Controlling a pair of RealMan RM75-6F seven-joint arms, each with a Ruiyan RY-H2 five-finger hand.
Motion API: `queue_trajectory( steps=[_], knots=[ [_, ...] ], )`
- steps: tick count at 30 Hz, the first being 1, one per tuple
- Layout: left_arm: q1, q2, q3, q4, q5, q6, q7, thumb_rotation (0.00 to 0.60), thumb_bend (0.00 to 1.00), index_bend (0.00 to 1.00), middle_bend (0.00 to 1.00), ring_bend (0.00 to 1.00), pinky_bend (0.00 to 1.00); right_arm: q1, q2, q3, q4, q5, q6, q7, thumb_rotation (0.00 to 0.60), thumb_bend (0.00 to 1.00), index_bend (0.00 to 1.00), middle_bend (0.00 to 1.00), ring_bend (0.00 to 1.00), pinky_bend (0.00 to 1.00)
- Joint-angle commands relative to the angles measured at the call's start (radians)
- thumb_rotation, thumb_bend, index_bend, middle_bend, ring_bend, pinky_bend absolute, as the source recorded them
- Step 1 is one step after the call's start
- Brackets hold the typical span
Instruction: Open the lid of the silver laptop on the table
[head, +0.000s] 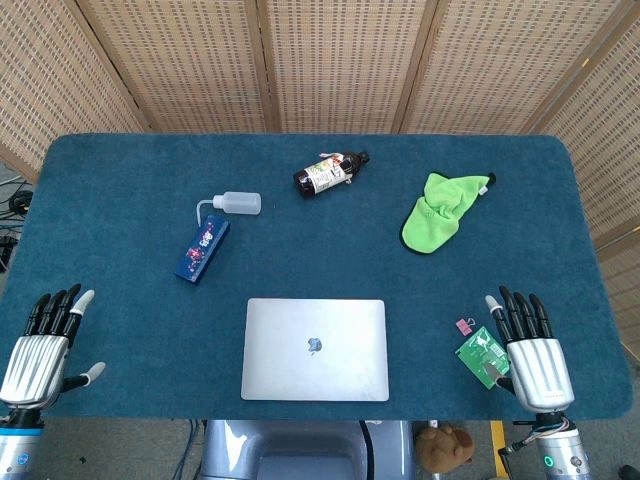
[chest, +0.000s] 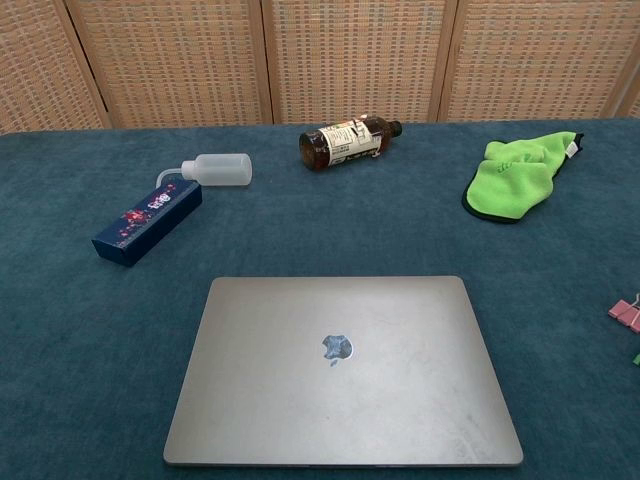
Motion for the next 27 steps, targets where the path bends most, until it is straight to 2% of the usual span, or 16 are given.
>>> queue_trajectory(
  steps=[1,8,14,18,21,27],
  knots=[
    [0.000,0.000,0.001,0.002,0.001,0.000,-0.003,0.600,0.03,0.00,0.00,0.00,0.00,-0.001,0.001,0.000,0.000,-0.001,0.002,0.002,0.600,0.00,0.00,0.00,0.00,0.00],
    [-0.017,0.012,0.020,0.003,0.035,-0.033,-0.036,0.600,0.03,0.00,0.00,0.00,0.00,-0.002,0.002,0.000,-0.005,0.001,0.004,0.005,0.600,0.00,0.00,0.00,0.00,0.00],
    [-0.085,0.041,0.072,0.015,0.180,-0.111,-0.123,0.600,0.03,0.00,0.00,0.00,0.00,-0.002,0.005,0.008,-0.004,0.015,0.006,0.010,0.600,0.00,0.00,0.00,0.00,0.00],
    [-0.133,0.043,0.088,0.018,0.257,-0.155,-0.139,0.600,0.04,0.00,0.00,0.00,0.00,-0.003,0.009,0.011,-0.008,0.019,0.009,0.019,0.600,0.00,0.00,0.00,0.00,0.00],
    [-0.195,0.013,0.106,0.027,0.351,-0.224,-0.114,0.600,0.03,0.00,0.00,0.00,0.00,-0.006,0.016,0.013,-0.012,0.017,0.018,0.034,0.600,0.00,0.00,0.00,0.00,0.00],
    [-0.284,-0.089,0.135,0.053,0.457,-0.331,-0.108,0.600,0.03,0.00,0.00,0.00,0.00,-0.008,0.027,0.013,-0.012,0.020,0.020,0.063,0.600,0.00,0.00,0.00,0.00,0.00]
  ],
)
